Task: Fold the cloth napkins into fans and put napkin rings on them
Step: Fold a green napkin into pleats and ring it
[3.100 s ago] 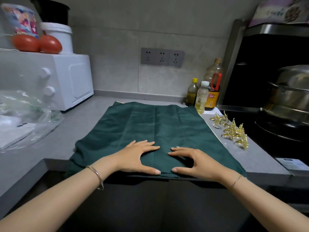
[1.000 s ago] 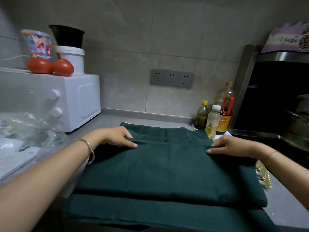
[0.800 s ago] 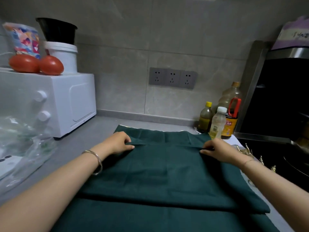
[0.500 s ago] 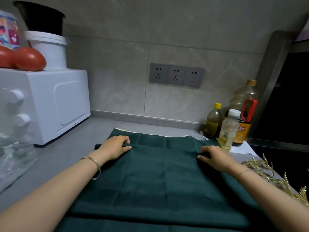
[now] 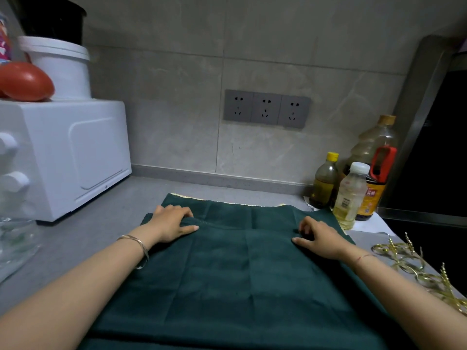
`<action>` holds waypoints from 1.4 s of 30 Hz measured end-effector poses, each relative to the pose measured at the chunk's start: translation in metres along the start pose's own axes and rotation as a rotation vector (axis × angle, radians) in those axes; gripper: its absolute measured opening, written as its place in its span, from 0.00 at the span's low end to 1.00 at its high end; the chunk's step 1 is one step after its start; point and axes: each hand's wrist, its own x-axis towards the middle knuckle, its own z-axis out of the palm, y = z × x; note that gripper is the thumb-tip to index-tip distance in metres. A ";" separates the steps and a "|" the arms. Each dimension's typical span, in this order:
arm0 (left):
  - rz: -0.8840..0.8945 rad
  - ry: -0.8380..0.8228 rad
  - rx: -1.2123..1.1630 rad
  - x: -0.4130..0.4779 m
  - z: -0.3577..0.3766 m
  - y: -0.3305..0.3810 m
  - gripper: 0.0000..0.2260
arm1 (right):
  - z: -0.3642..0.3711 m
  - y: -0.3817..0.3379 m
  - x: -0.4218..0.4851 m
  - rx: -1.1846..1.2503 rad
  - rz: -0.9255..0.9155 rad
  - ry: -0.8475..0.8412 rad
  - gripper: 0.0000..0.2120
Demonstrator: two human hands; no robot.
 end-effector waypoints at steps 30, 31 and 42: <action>0.303 0.318 -0.653 -0.140 -0.227 0.059 0.16 | -0.231 -0.056 -0.176 0.649 -0.233 0.326 0.12; 0.291 0.308 -0.690 -0.142 -0.234 0.059 0.16 | -0.238 -0.060 -0.178 0.683 -0.237 0.305 0.13; 0.075 -0.117 -0.428 -0.106 -0.147 0.028 0.22 | -0.137 -0.040 -0.111 0.523 -0.035 -0.001 0.15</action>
